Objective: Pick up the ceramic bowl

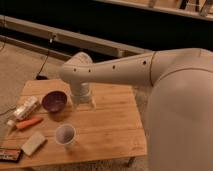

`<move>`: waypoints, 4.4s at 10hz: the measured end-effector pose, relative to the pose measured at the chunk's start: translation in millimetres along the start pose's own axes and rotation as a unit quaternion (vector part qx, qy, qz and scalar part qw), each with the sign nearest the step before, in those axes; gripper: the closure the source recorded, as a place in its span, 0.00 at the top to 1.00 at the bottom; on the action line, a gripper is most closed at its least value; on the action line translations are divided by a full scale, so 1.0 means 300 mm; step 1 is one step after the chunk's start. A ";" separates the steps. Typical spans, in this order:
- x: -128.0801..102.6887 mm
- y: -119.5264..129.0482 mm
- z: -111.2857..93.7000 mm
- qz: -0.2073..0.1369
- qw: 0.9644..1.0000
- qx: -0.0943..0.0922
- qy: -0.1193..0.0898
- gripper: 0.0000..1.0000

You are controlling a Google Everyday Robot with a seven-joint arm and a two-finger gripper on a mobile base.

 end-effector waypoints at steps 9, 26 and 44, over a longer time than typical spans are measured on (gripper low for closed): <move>0.000 0.000 0.001 0.000 1.000 0.000 0.000 0.65; -0.433 0.416 0.020 -0.079 0.993 -0.058 -0.058 0.65; -0.534 0.529 0.448 -0.057 0.994 -0.090 0.032 0.34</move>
